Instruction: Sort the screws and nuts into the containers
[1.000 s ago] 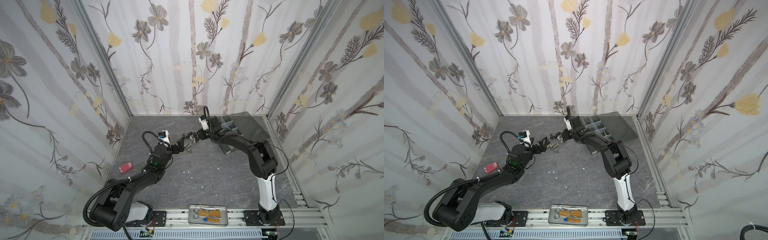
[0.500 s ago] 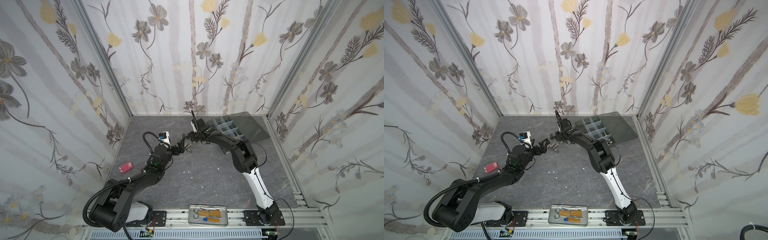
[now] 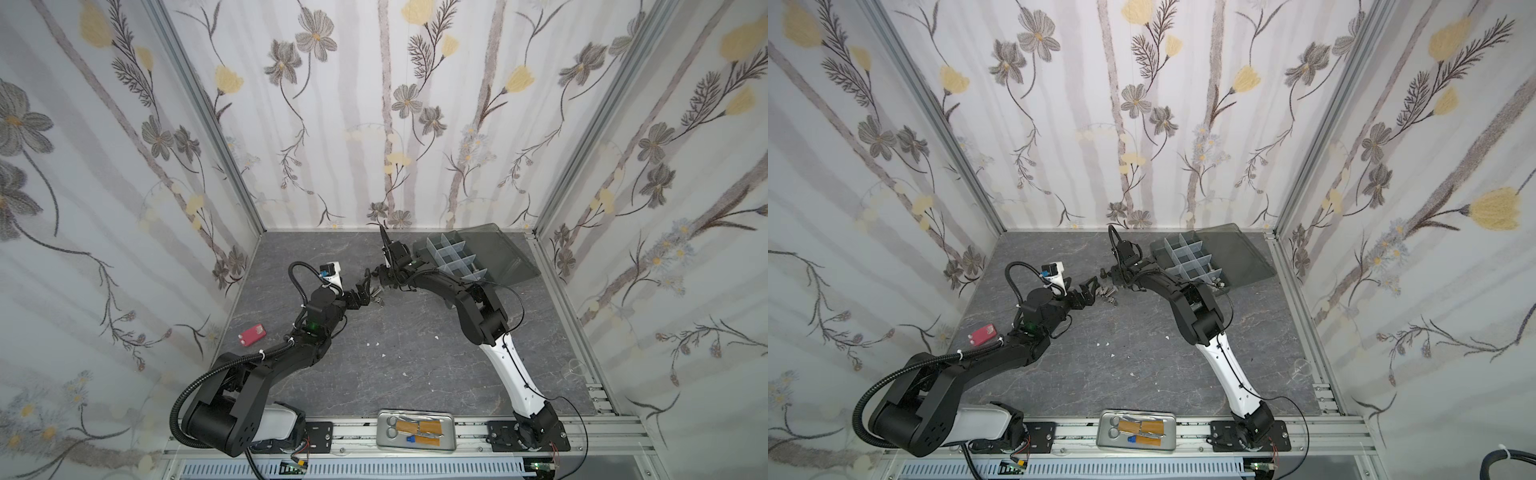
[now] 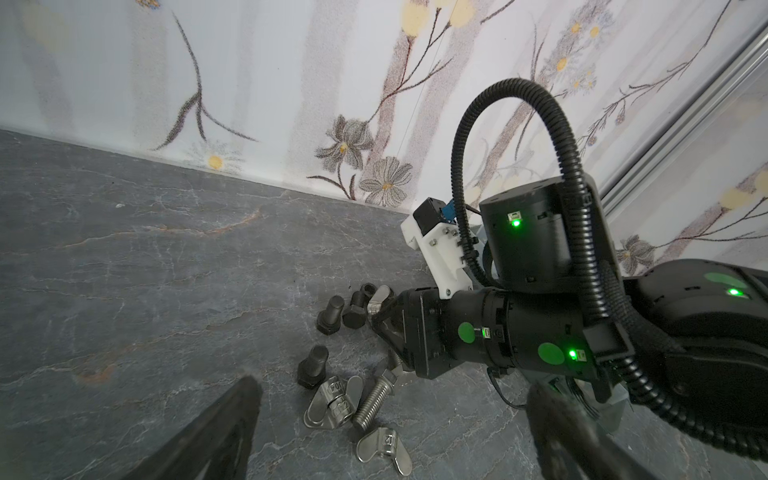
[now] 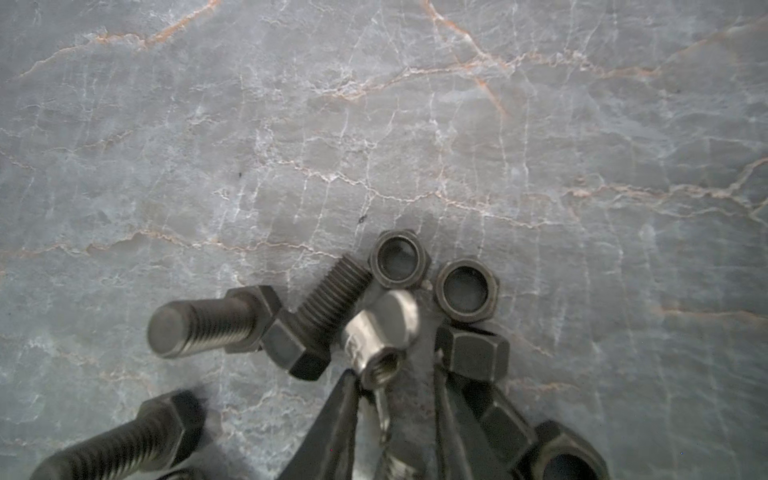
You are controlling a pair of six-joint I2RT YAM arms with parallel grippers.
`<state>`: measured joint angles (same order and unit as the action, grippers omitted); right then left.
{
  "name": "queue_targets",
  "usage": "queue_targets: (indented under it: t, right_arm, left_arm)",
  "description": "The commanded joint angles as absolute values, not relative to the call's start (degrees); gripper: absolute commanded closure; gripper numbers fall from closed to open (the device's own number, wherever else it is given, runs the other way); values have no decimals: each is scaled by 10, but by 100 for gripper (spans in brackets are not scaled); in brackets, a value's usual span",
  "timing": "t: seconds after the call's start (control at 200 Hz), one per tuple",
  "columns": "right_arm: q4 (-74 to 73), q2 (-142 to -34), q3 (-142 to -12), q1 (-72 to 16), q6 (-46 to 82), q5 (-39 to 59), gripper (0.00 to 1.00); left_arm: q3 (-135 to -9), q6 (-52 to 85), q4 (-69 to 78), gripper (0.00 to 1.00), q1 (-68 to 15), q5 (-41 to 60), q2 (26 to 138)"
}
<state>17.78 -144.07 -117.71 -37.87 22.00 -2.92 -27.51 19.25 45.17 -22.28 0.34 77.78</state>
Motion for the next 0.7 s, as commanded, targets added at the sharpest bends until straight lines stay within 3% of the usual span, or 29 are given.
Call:
queue_targets:
  t: [0.0,0.215,0.415,0.575,0.694]
  right_arm:
    - [227,-1448,-1178,-379,227,-33,71]
    - [222,-1411,-1126,-383,207,1,83]
    - [152,-1329,-1006,-383,185,45,86]
    - [128,-1307,-969,-386,165,86,97]
    - [118,-1295,-955,-386,160,95,99]
  left_arm:
    - [-280,192,461,0,-222,12,780]
    - [-280,195,462,0,-222,10,786]
    - [-280,197,463,0,-222,11,787]
    - [-286,196,464,0,-222,12,794]
    - [-288,200,466,0,-222,12,797]
